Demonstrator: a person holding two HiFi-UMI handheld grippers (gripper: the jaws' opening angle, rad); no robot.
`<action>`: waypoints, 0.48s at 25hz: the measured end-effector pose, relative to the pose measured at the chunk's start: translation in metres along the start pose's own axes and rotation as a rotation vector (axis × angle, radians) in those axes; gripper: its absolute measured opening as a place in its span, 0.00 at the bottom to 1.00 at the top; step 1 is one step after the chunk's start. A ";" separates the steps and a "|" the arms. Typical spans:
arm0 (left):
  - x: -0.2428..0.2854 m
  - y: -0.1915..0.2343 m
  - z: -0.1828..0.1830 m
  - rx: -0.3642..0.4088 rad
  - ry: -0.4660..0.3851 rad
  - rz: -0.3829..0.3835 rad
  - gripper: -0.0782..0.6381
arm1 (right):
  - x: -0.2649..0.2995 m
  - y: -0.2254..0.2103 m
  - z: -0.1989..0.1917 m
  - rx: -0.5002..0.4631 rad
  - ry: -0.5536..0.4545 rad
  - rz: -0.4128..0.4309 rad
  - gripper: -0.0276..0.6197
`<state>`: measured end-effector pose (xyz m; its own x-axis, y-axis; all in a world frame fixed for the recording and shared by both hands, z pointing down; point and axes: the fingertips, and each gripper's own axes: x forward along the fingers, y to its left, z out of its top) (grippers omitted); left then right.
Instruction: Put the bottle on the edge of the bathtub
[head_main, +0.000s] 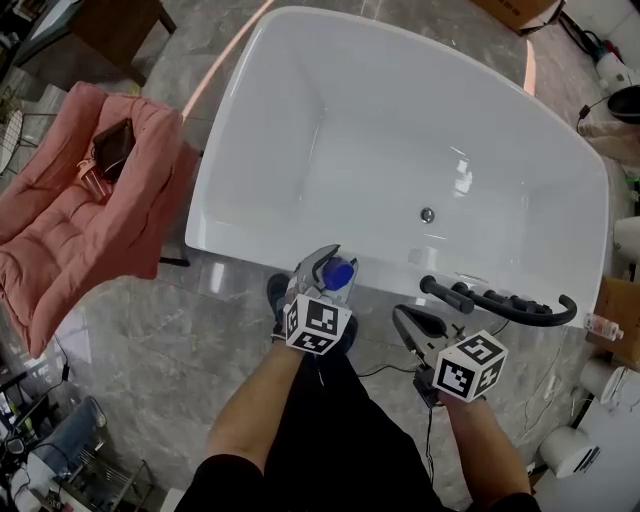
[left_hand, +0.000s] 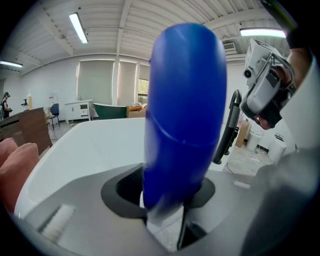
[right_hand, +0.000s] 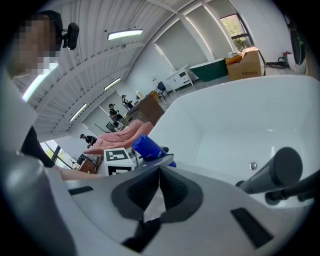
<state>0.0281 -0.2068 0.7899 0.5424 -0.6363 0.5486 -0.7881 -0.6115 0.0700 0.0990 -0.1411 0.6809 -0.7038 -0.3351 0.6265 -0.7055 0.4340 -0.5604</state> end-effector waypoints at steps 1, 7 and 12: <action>0.000 0.000 0.000 0.004 0.006 -0.003 0.34 | 0.000 0.001 0.001 -0.003 -0.002 0.002 0.06; -0.007 0.002 0.009 0.026 0.020 -0.020 0.37 | -0.001 0.012 0.006 -0.002 -0.005 0.016 0.06; -0.021 0.000 0.024 0.050 0.023 -0.041 0.38 | -0.010 0.020 0.020 -0.006 -0.037 0.010 0.06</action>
<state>0.0239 -0.2047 0.7584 0.5666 -0.5995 0.5653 -0.7496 -0.6599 0.0515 0.0906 -0.1462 0.6528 -0.7137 -0.3611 0.6002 -0.6976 0.4427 -0.5633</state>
